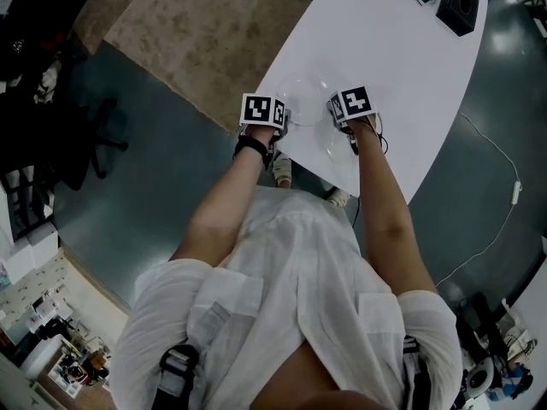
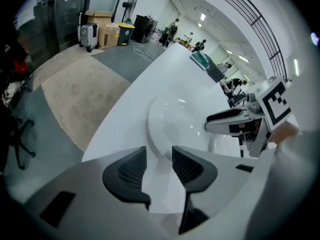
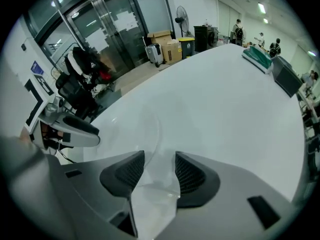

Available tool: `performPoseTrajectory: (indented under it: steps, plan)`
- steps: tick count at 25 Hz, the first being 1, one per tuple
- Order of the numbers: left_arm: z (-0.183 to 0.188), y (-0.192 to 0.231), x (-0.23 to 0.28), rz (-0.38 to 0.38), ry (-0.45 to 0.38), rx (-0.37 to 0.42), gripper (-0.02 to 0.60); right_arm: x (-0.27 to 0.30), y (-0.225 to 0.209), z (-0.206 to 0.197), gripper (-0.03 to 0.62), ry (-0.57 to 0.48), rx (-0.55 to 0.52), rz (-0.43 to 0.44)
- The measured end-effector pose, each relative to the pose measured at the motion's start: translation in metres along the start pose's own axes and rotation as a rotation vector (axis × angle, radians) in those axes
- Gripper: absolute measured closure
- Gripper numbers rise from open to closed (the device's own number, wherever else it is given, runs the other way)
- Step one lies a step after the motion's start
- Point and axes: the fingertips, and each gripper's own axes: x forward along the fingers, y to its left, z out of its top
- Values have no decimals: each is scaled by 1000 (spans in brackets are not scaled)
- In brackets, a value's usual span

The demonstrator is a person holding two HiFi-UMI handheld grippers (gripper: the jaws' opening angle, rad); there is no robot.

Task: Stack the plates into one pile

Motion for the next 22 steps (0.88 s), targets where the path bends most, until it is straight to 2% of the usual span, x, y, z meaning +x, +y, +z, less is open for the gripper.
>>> performPoseTrajectory:
  steps: [2,6,8,12,18,22]
  plan:
    - [2,1,1,-3,15,10,420,2,0,5,384,-3,17,9]
    - [3,3,-1,-31,10,-20,425,6,10,11,384,5,30,60]
    - [3,4,1,-27,11,-16,454,9,14,13,384,7,38,85]
    - [3,5,3,-30,14,-7,459,15,23,19,393,9,38,112]
    - [4,8,2,-32,-4,-28,474,19,32,19,433,9,14,81]
    - [2,12,-5,-46,-13,-47,485,13,37,16,464,3,64,102]
